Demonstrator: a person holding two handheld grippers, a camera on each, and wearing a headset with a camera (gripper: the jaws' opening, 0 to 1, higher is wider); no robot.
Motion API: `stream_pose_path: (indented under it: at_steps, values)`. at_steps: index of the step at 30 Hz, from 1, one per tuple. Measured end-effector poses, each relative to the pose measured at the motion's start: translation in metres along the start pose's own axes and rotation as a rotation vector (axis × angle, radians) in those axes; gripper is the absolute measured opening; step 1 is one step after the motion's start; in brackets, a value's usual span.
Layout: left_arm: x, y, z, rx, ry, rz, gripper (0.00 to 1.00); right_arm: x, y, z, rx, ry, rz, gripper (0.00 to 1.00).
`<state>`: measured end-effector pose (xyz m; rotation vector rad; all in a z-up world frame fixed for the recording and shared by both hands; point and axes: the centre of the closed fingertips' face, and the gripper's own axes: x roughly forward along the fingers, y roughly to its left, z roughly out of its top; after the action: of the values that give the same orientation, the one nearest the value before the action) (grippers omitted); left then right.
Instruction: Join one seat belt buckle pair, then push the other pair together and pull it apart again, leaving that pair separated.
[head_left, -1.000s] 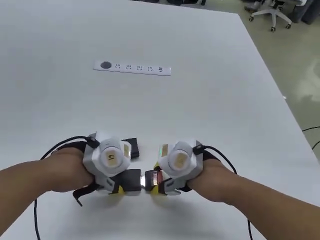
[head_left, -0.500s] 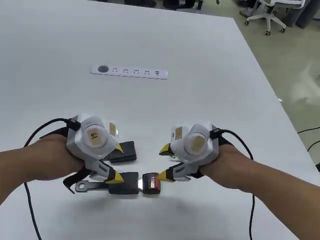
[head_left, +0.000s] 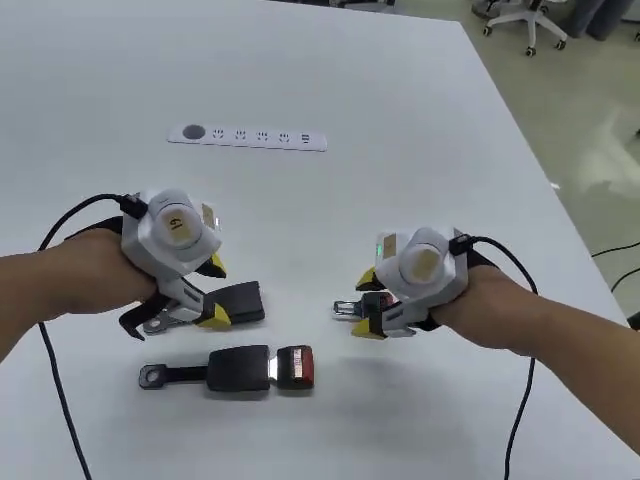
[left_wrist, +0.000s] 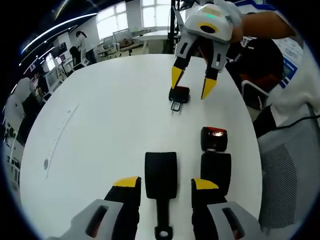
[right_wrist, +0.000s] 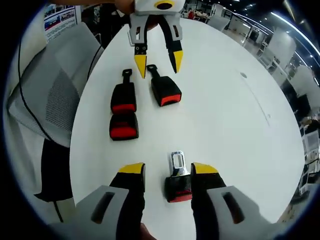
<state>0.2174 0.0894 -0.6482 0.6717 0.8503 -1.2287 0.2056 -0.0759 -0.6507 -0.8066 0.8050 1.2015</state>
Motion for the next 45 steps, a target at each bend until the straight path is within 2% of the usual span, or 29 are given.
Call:
stream_pose_path:
  at_steps: [1, 2, 5, 8, 10, 14, 15, 17, 19, 20, 22, 26, 29, 33, 36, 42, 45]
  values:
    - [0.004, 0.003, -0.005, 0.007, 0.01, -0.005, 0.41, -0.002, -0.002, -0.003, 0.003, 0.005, -0.003, 0.35]
    - [0.003, 0.003, -0.004, 0.013, 0.017, -0.007, 0.41, -0.006, -0.004, -0.006, 0.01, 0.012, -0.009, 0.35]
    - [0.008, 0.004, -0.004, 0.016, 0.026, -0.014, 0.42, -0.002, -0.014, -0.022, 0.026, 0.026, -0.019, 0.35]
    - [0.014, 0.003, -0.004, 0.028, 0.039, -0.023, 0.41, 0.001, -0.013, -0.029, 0.016, 0.047, -0.005, 0.36]
    - [0.019, 0.003, -0.004, 0.059, 0.038, -0.026, 0.39, 0.002, -0.012, -0.032, 0.008, 0.057, -0.002, 0.36]
    - [0.028, -0.001, -0.006, 0.063, 0.049, -0.057, 0.38, 0.012, -0.013, -0.037, 0.019, 0.064, 0.015, 0.35]
    - [0.03, -0.002, -0.009, 0.085, 0.076, -0.057, 0.37, 0.015, -0.013, -0.04, 0.011, 0.067, 0.018, 0.35]
    - [0.033, -0.001, -0.011, 0.127, 0.094, -0.051, 0.37, 0.018, -0.014, -0.042, 0.0, 0.07, 0.023, 0.34]
    - [0.034, 0.0, -0.008, 0.114, 0.085, -0.057, 0.34, 0.02, -0.014, -0.044, 0.007, 0.07, 0.029, 0.32]
    - [0.035, -0.001, -0.007, 0.105, 0.081, -0.06, 0.34, 0.02, -0.013, -0.044, 0.007, 0.068, 0.032, 0.33]
    - [0.036, -0.003, -0.007, 0.125, 0.092, -0.066, 0.34, 0.017, -0.012, -0.041, 0.012, 0.057, 0.041, 0.33]
    - [0.037, 0.001, -0.009, 0.11, 0.105, -0.073, 0.34, 0.018, -0.011, -0.042, 0.015, 0.047, 0.063, 0.33]
    - [0.039, 0.0, -0.013, 0.148, 0.12, -0.076, 0.34, 0.021, -0.014, -0.044, 0.008, 0.044, 0.082, 0.33]
    - [0.039, 0.0, -0.011, 0.135, 0.114, -0.087, 0.34, 0.023, -0.014, -0.044, 0.009, 0.042, 0.106, 0.33]
    - [0.039, -0.002, -0.01, 0.135, 0.108, -0.088, 0.34, 0.022, -0.011, -0.044, -0.004, 0.06, 0.115, 0.33]
    - [0.038, -0.004, -0.009, 0.13, 0.107, -0.081, 0.34, 0.022, -0.01, -0.032, -0.02, 0.067, 0.094, 0.33]
    - [0.038, -0.003, -0.01, 0.132, 0.115, -0.082, 0.34, 0.03, -0.006, -0.023, -0.032, 0.056, 0.099, 0.33]
